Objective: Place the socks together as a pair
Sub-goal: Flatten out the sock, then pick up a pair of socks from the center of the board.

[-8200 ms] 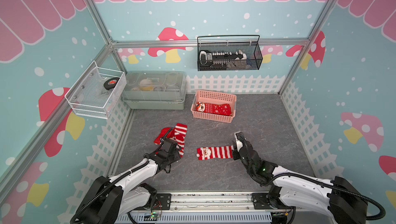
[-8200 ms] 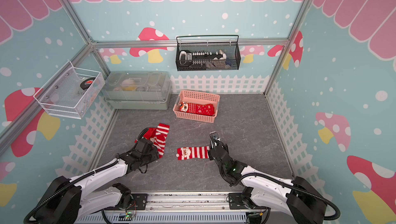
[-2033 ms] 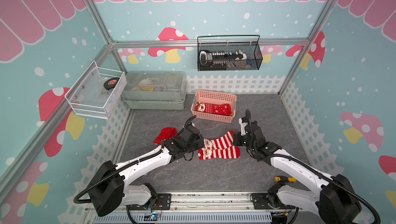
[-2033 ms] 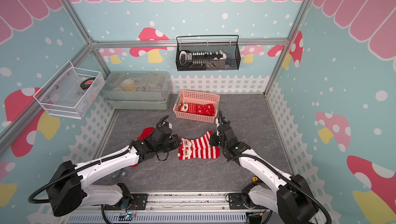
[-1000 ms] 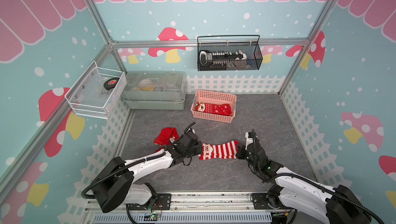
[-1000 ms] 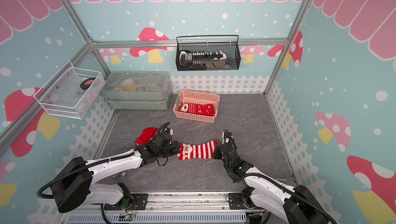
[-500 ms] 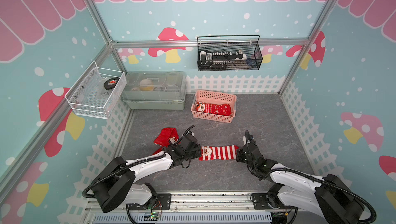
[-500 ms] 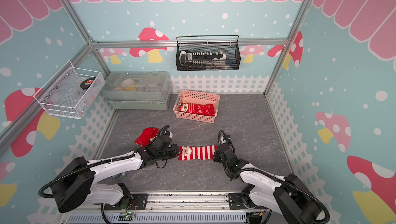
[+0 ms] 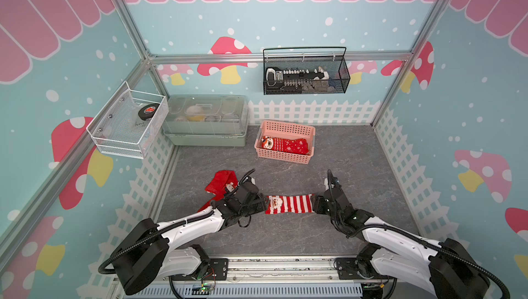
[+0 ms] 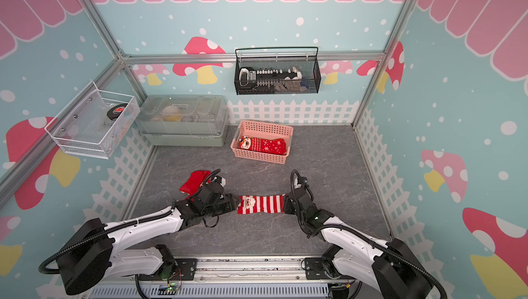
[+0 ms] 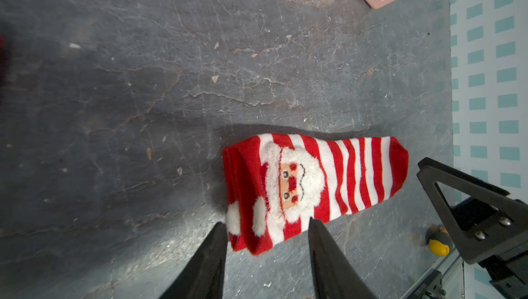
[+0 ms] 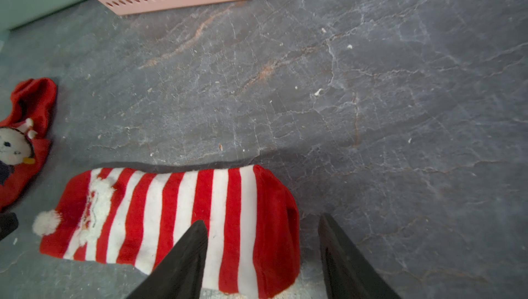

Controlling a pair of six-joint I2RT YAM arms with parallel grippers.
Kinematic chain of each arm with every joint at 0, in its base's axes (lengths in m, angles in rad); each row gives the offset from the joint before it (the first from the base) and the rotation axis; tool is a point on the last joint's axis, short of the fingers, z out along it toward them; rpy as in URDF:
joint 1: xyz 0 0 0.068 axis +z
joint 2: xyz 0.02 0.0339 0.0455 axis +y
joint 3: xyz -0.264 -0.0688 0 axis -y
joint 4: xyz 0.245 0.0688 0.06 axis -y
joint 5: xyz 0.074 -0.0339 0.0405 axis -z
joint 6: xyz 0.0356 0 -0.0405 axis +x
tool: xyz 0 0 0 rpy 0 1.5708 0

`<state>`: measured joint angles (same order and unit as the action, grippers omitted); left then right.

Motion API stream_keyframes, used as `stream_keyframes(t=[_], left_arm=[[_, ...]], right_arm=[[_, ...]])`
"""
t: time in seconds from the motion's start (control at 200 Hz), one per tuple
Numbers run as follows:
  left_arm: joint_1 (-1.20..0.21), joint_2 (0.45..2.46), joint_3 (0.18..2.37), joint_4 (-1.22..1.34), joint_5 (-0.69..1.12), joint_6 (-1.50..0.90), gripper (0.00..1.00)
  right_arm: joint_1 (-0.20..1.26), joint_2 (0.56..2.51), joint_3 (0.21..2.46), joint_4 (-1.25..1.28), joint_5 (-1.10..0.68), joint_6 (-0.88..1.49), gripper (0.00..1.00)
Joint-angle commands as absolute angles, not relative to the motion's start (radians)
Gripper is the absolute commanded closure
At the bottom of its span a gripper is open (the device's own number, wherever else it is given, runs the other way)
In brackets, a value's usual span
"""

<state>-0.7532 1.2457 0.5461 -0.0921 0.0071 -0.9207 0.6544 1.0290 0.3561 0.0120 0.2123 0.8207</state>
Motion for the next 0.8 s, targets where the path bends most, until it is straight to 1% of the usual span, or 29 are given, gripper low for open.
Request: stream_keyframes(t=[0.0, 0.07, 0.19, 0.38, 0.595, 0.796], left_arm=[[-0.755, 1.236, 0.55, -0.104, -0.03, -0.933, 0.47], [-0.755, 1.24, 0.551, -0.102, -0.029, -0.937, 0.45], [-0.753, 1.254, 0.558, -0.099, -0.03, -0.939, 0.39], [-0.753, 1.322, 0.557, -0.043, 0.011, -0.95, 0.38], [-0.759, 1.368, 0.54, 0.015, 0.041, -0.98, 0.4], [-0.765, 1.408, 0.536, -0.002, 0.025, -0.991, 0.46]], right_arm=[[0.645, 1.015, 0.345, -0.009, 0.196, 0.827, 0.33], [0.628, 1.025, 0.345, -0.009, 0.159, 0.83, 0.32], [0.606, 1.046, 0.338, 0.019, 0.106, 0.837, 0.31], [0.586, 1.121, 0.328, 0.083, 0.039, 0.861, 0.31], [0.585, 1.189, 0.324, 0.113, 0.01, 0.891, 0.33], [0.585, 1.212, 0.306, 0.129, 0.01, 0.929, 0.34]])
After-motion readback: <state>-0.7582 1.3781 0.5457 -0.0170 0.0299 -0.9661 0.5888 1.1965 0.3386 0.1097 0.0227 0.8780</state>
